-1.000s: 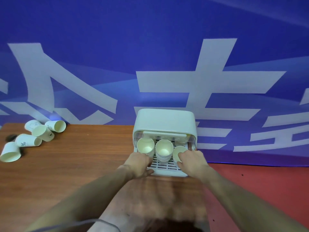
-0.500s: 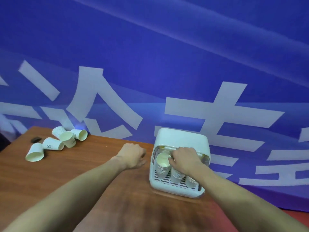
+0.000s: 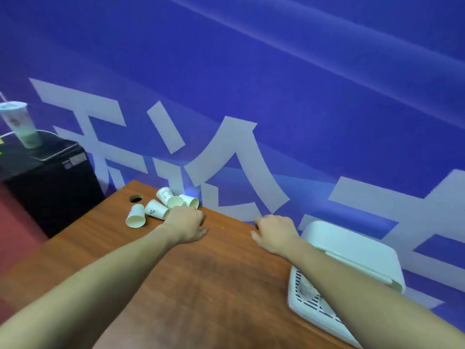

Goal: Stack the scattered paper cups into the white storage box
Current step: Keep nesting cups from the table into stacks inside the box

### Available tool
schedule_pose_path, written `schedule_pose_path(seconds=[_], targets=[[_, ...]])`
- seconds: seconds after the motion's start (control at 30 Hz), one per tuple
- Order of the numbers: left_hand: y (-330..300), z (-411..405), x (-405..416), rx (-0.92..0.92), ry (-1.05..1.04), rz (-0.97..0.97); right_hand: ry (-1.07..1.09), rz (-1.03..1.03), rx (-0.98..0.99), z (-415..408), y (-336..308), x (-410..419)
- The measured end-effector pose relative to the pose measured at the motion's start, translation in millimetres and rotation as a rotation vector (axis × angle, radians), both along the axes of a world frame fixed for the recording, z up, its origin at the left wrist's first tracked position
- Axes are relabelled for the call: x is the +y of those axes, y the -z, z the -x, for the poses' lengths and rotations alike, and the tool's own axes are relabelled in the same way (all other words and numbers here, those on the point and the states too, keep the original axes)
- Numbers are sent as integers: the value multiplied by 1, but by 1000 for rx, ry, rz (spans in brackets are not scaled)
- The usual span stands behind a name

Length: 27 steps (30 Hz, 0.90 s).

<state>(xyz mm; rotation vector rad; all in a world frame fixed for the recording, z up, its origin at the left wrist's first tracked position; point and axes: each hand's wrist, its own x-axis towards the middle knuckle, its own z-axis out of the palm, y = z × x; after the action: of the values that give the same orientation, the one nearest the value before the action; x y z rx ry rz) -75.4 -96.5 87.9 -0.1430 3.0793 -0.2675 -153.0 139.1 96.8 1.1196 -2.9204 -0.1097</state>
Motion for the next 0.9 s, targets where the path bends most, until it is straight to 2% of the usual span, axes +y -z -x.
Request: schedule_pose_path(seconds=[0.5,0.7,0.9], targets=[[37,-50,-196,-56,-294,-40,-191,-116,-50,6,19,-206],[58,-32,-254,-77,-363,-68,-202,-131,-89,25,38,-261],[101,-4,-277,-117,-388,-53,-186,-158,-141,54,75,-284]])
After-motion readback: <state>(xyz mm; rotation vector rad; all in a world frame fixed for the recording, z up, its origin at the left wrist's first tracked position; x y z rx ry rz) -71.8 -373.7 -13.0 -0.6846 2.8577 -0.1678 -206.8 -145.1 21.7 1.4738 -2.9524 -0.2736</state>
